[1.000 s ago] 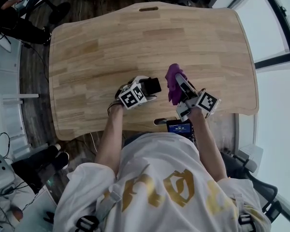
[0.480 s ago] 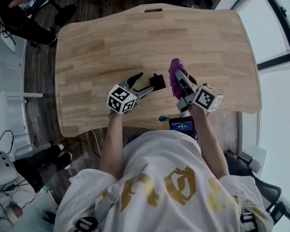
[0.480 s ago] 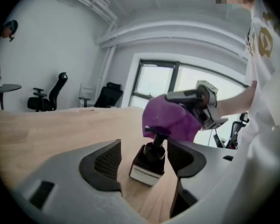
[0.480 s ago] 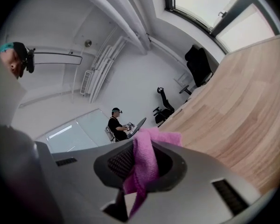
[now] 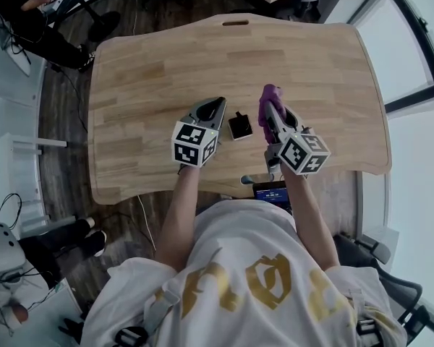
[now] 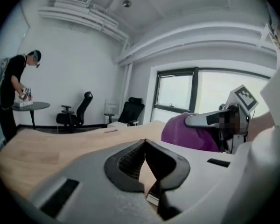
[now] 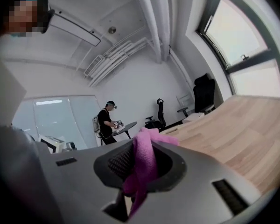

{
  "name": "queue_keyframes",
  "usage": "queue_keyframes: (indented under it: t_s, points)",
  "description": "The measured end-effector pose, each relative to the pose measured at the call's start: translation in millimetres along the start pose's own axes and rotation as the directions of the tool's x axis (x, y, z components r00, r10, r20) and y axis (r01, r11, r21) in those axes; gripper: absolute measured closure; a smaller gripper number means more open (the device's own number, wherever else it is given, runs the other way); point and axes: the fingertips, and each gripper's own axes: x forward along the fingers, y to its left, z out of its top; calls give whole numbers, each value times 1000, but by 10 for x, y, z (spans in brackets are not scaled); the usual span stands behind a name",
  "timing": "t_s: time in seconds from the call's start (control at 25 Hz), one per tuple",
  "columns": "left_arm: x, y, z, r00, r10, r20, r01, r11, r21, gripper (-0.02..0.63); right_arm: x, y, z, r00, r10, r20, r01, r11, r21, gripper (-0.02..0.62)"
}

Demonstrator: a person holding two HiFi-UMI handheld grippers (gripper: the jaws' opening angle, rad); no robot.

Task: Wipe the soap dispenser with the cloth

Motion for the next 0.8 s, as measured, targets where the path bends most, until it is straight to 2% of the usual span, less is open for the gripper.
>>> queue_keyframes:
  t_s: [0.08, 0.16, 0.24, 0.36, 0.44, 0.6, 0.8]
  points:
    - [-28, -2, 58, 999, 48, -4, -48, 996, 82, 597, -25, 29, 20, 999, -33, 1, 33, 997, -65, 545]
    - [-52, -20, 75, 997, 72, -11, -70, 989, 131, 597, -50, 67, 19, 999, -54, -4, 54, 992, -117, 545]
    - [-72, -40, 111, 997, 79, 4, -79, 989, 125, 597, -69, 98, 14, 998, -63, -11, 60, 986, -155, 545]
    - [-122, -68, 235, 994, 69, 85, -74, 996, 48, 597, -96, 105, 14, 997, -71, -10, 68, 981, -180, 545]
    - [-123, -90, 244, 994, 55, 93, -57, 998, 17, 597, -121, 101, 25, 997, -75, -3, 73, 980, -186, 545]
    - [-117, -104, 182, 996, 61, 60, -62, 998, 21, 597, -164, 109, 82, 997, -81, 17, 83, 976, -202, 545]
    - [-153, -52, 217, 989, 128, 81, -133, 989, 60, 597, -203, 106, 89, 997, -79, 19, 81, 975, -208, 545]
